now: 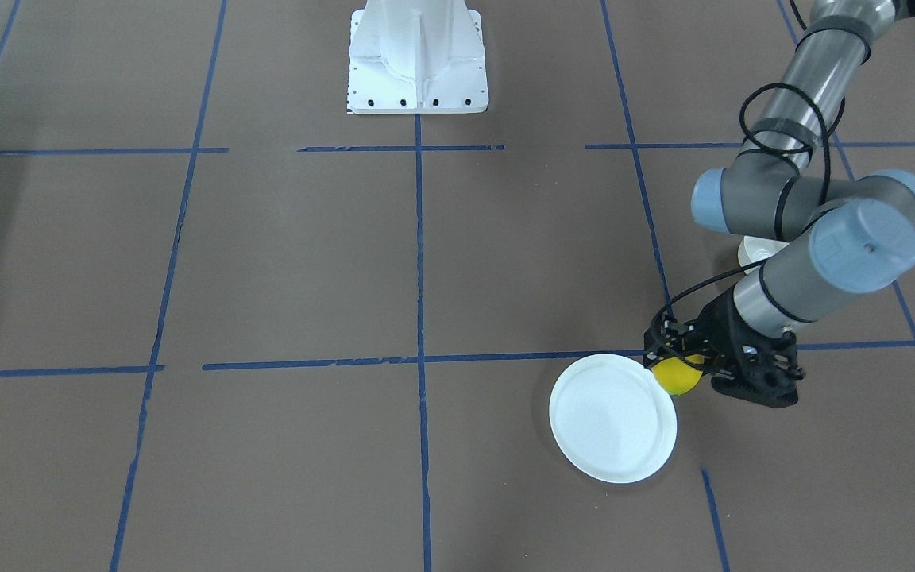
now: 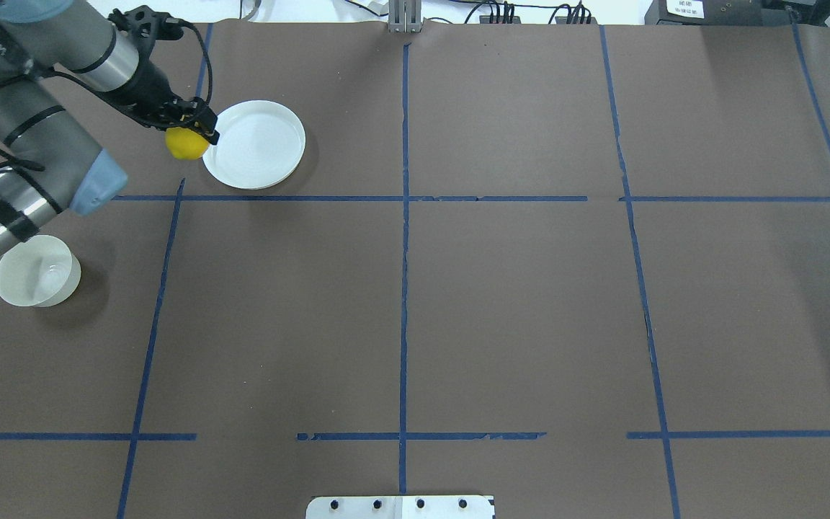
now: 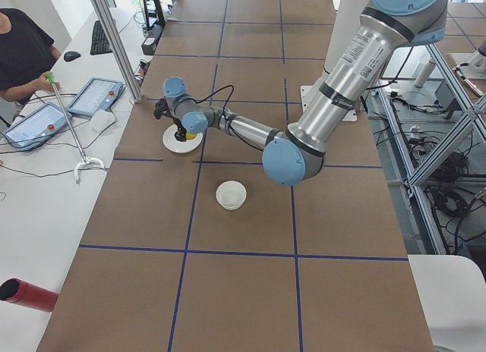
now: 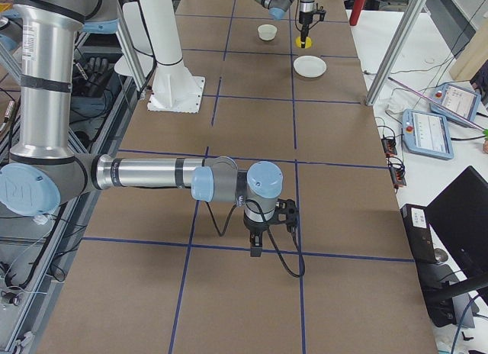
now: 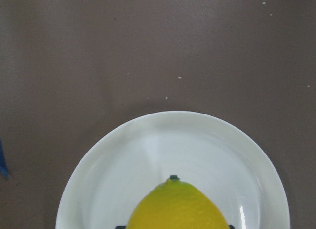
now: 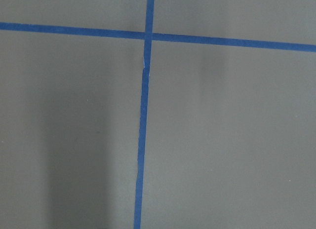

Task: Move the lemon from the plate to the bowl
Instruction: 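Lift the lemon with the left gripper and carry it over the white bowl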

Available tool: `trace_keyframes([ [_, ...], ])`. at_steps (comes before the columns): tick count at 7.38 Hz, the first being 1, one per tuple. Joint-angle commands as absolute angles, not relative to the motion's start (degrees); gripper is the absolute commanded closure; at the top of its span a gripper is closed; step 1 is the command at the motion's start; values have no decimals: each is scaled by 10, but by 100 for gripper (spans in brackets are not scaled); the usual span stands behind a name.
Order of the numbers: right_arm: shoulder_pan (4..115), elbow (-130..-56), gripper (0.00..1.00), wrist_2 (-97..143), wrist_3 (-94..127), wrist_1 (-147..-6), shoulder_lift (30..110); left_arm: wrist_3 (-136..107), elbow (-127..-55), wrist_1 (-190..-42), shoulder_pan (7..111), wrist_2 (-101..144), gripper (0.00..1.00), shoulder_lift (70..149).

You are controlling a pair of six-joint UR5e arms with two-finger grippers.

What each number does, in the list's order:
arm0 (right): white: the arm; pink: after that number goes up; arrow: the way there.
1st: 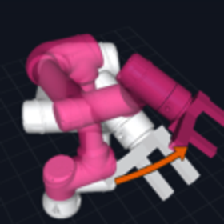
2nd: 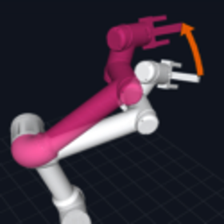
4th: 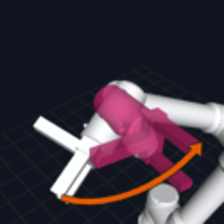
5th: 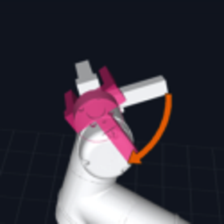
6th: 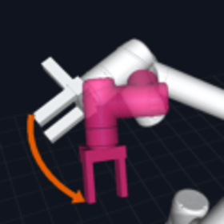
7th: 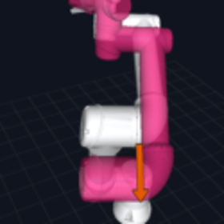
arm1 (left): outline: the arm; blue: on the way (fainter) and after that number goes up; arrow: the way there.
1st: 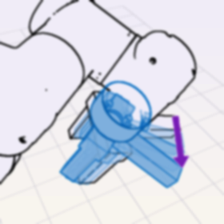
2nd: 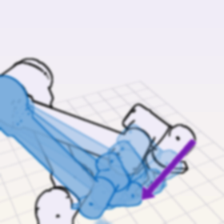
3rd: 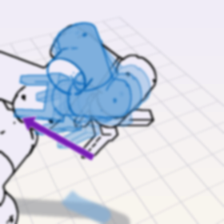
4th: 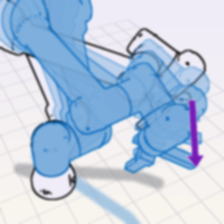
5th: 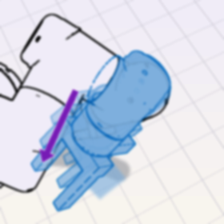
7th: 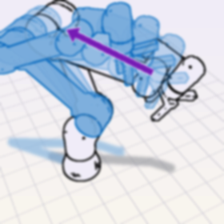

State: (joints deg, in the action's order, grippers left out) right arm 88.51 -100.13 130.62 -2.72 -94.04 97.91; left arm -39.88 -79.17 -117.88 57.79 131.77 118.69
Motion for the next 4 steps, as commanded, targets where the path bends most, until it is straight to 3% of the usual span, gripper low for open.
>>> trace_keyframes([
  [1, 885, -1001, 0, 1306, -27, -940, 979, -396, -956, -1163, 583, 1307, 100, 998],
  [3, 885, -1001, 0, 1306, -27, -940, 979, -396, -1009, -1165, 579, 1233, 100, 858],
  [4, 885, -1001, 0, 1306, -27, -940, 979, -395, -1010, -1165, 577, 1232, 100, 840],
])
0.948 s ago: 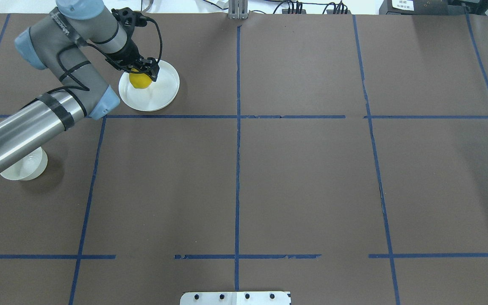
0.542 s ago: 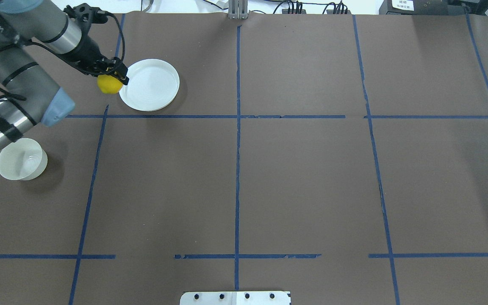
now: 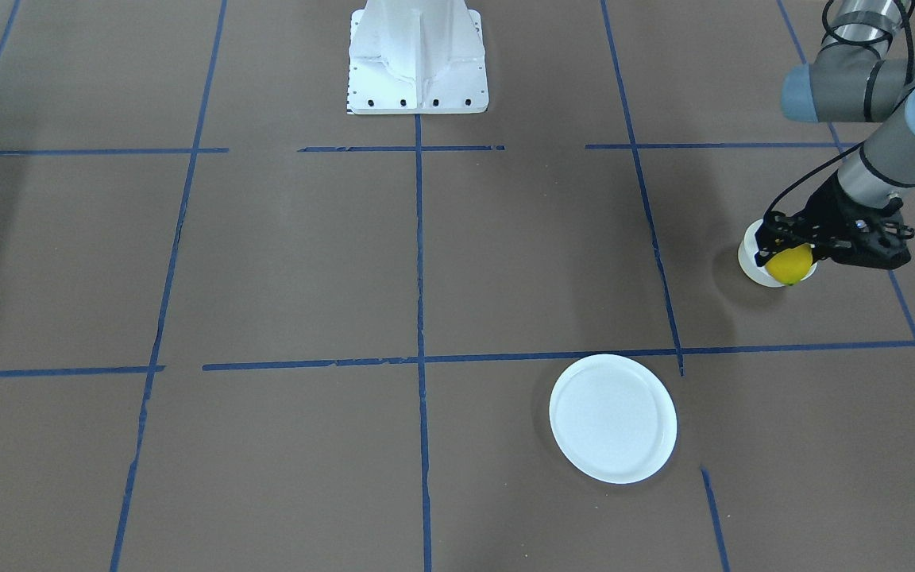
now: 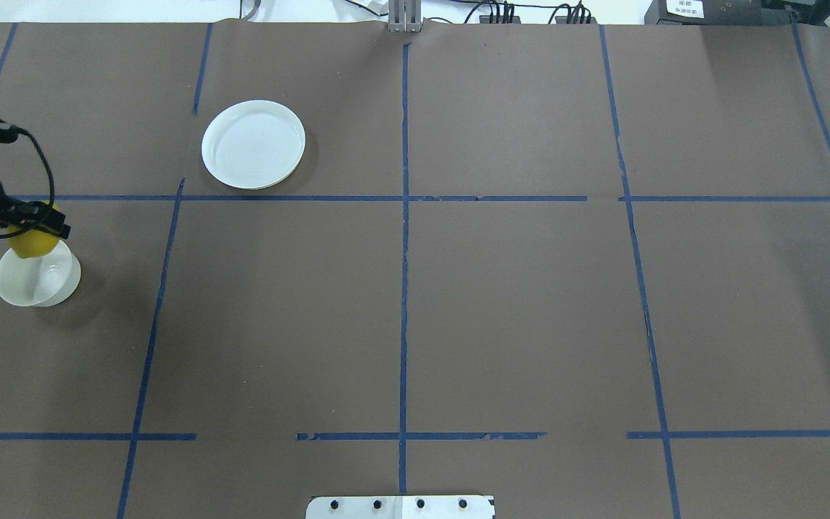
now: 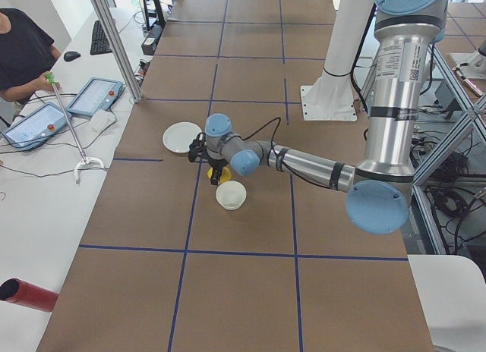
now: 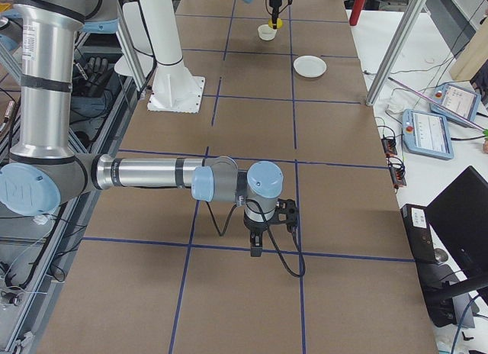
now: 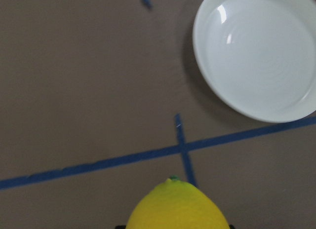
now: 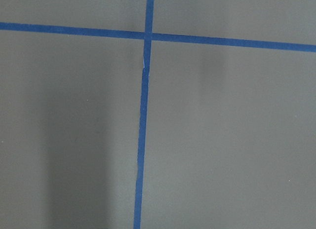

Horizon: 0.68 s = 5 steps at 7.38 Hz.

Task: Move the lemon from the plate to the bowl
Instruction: 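Lift the lemon with the left gripper and carry it over the white bowl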

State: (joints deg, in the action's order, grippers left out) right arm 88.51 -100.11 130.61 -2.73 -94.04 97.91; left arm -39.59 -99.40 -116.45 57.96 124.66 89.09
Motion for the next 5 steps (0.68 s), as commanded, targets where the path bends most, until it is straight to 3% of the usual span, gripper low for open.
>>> trace_keyframes([
  [1, 885, -1001, 0, 1306, -27, -940, 979, -399, -1006, -1165, 575, 1233, 100, 840],
  [5, 885, -1001, 0, 1306, -27, -940, 979, -399, -993, -1167, 551, 1237, 100, 866],
])
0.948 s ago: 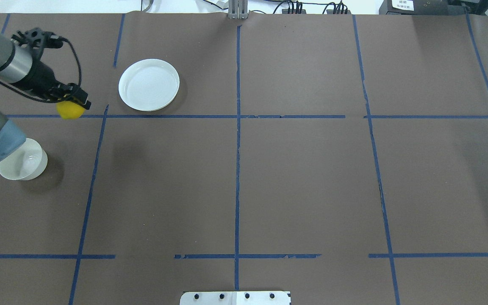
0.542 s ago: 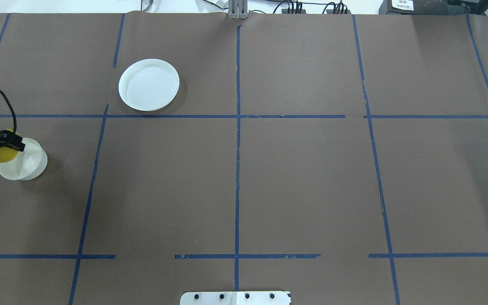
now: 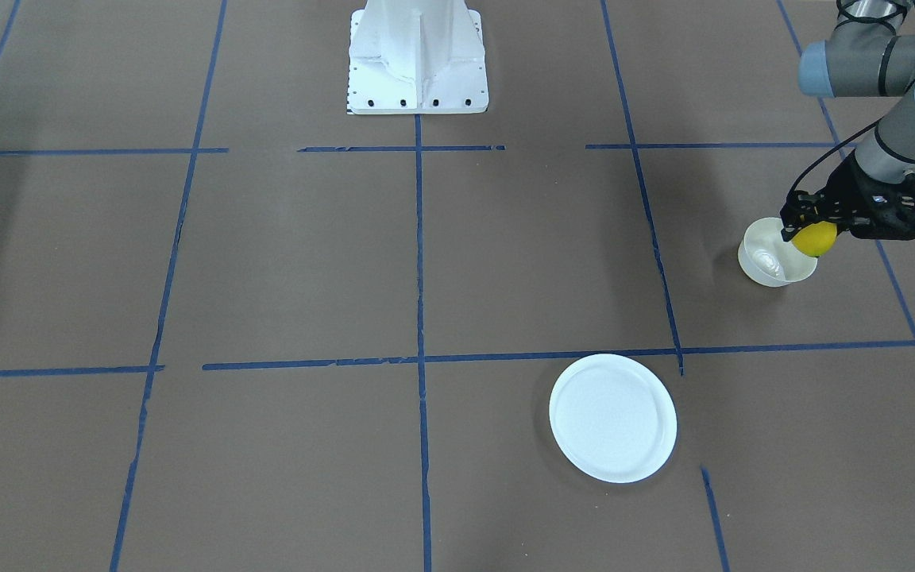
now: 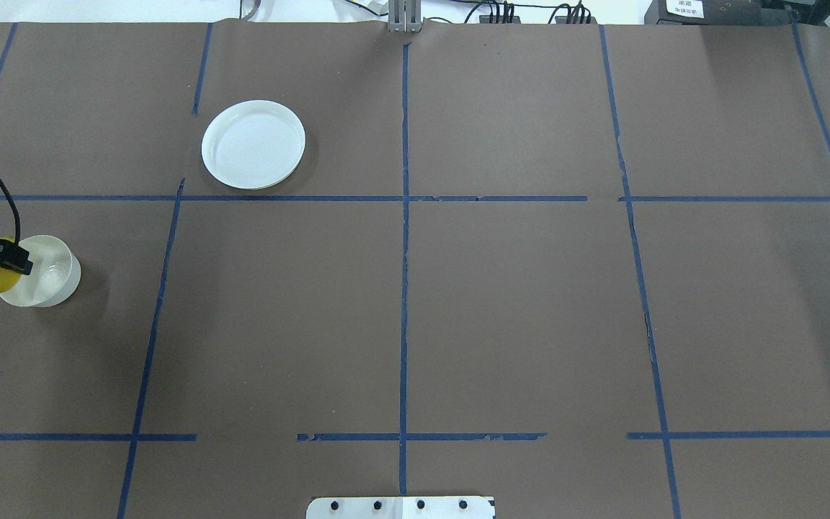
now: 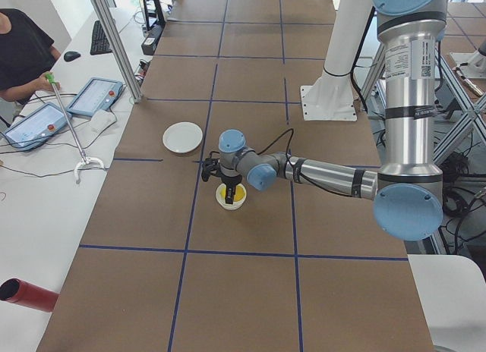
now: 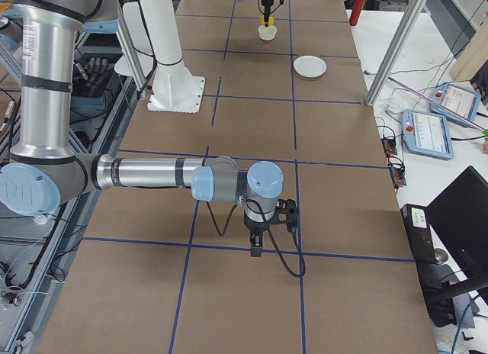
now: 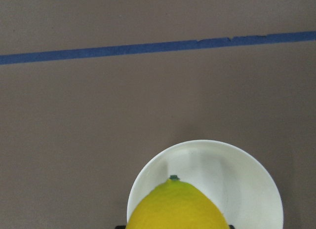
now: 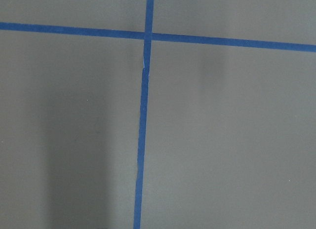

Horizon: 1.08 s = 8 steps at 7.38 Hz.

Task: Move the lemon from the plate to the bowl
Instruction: 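Lower the lemon into the bowl and open the left gripper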

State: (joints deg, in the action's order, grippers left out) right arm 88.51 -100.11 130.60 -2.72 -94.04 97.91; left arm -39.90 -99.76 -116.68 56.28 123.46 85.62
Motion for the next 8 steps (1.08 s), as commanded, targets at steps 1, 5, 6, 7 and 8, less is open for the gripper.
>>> trace_keyframes([
  [1, 885, -1001, 0, 1306, -27, -940, 979, -399, -991, -1166, 547, 1237, 100, 873],
  [5, 885, -1001, 0, 1306, -27, -940, 979, -396, -976, -1169, 545, 1236, 49, 876],
  [6, 885, -1001, 0, 1306, -27, -940, 979, -394, -976, -1169, 545, 1234, 29, 876],
  [7, 885, -1001, 0, 1306, -27, -940, 979, -393, -976, -1169, 545, 1234, 22, 876],
  [8, 885, -1001, 0, 1306, -27, -940, 979, -392, -976, -1169, 545, 1235, 11, 876],
])
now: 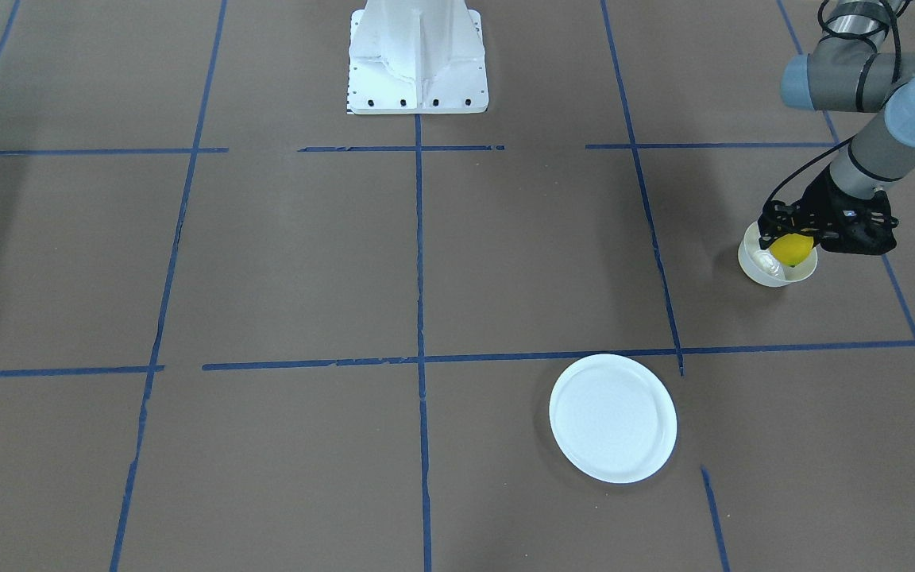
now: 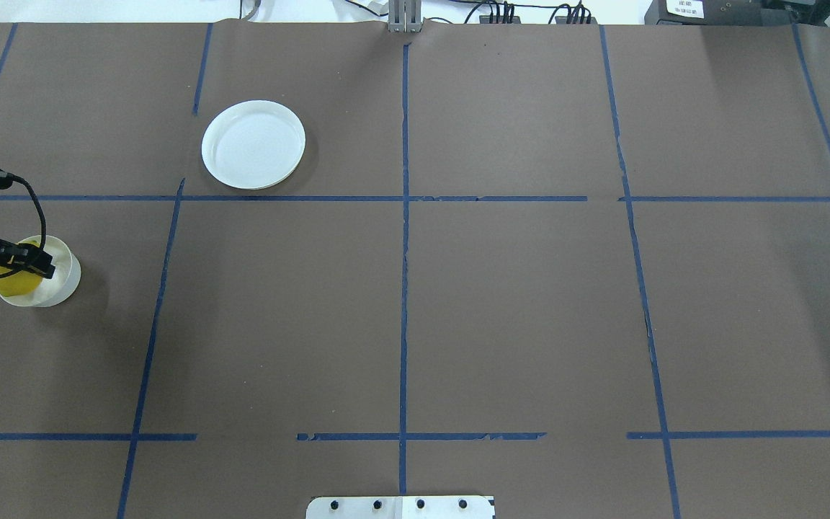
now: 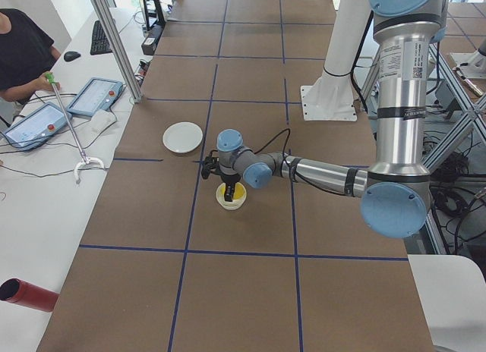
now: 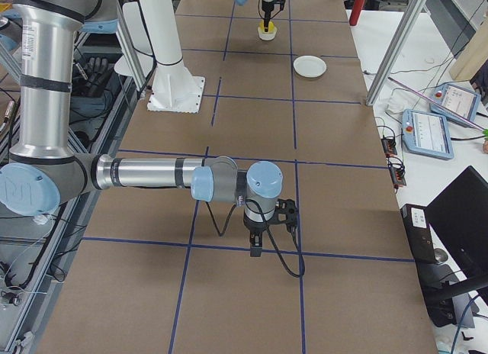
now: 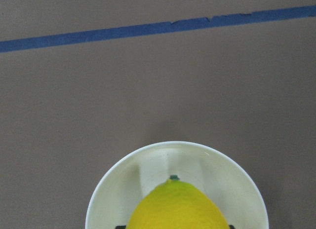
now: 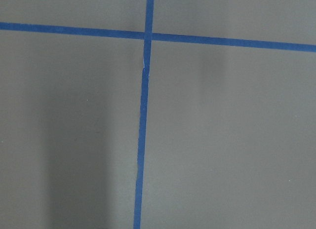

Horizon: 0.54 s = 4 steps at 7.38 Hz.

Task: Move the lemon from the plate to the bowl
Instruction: 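Lower the lemon into the bowl and open the left gripper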

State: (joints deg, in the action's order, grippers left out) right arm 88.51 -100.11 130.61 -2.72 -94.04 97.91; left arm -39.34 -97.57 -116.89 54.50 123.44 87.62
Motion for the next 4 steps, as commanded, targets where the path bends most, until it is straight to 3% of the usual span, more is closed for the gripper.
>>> trace_keyframes([
  [1, 885, -1001, 0, 1306, -27, -940, 979, -391, -976, -1170, 545, 1237, 3, 876],
  [3, 885, -1001, 0, 1306, -27, -940, 979, -362, -990, -1164, 552, 1240, 1, 869],
  [4, 885, -1001, 0, 1306, -27, -940, 979, -322, -1027, -1162, 560, 1240, 1, 830],
])
